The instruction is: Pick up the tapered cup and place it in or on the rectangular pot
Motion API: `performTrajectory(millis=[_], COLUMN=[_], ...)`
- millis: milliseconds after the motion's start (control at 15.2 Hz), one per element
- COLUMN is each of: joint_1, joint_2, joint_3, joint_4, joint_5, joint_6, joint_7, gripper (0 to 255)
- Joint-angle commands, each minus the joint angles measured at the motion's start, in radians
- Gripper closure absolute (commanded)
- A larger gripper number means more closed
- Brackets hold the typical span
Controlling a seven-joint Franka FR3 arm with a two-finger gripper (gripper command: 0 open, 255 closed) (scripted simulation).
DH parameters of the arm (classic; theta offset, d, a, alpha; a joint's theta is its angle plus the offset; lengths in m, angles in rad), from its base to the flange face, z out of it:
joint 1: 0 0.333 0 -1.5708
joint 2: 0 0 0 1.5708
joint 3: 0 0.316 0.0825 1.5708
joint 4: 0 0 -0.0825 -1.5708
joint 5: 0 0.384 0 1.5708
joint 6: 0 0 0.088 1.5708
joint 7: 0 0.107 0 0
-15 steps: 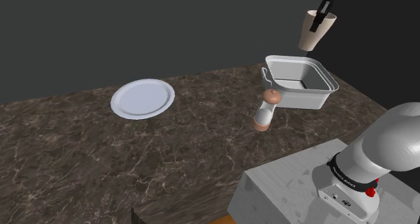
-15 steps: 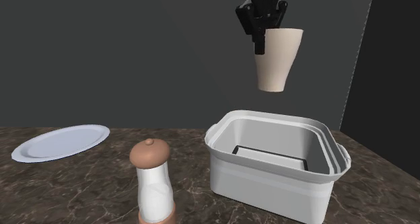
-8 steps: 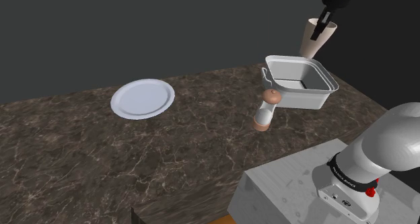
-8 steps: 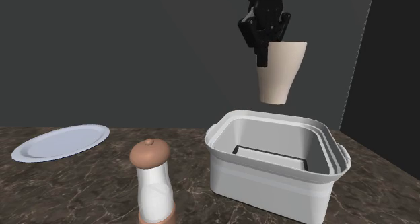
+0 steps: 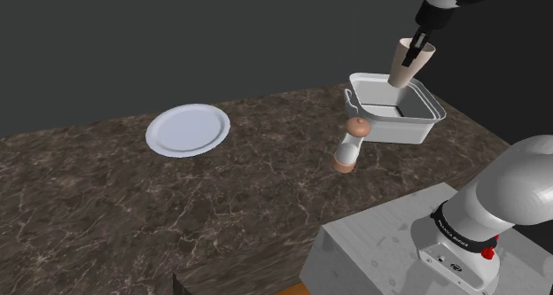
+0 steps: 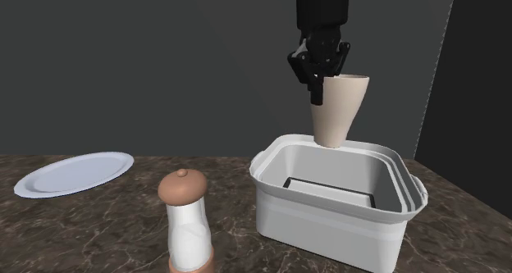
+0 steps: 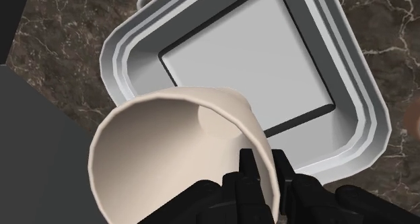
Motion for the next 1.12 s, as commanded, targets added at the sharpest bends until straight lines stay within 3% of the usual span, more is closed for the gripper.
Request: performTrajectory(millis=[0, 330, 792, 858, 1056], joint_1=[-0.002, -0.006, -0.006, -0.006, -0.006], joint_2=[0.001, 0.006, 0.006, 0.006, 0.006], joint_3=[-0.005, -0.012, -0.012, -0.012, -0.012], joint_4=[-0.028, -0.083, -0.083, -0.083, -0.083], joint_5=[-0.005, -0.014, -0.014, -0.014, -0.014], joint_6=[0.029, 0.089, 0.089, 0.089, 0.089], joint_7=[0.002, 0.010, 0.010, 0.010, 0.010], gripper=[255, 255, 255, 0, 0])
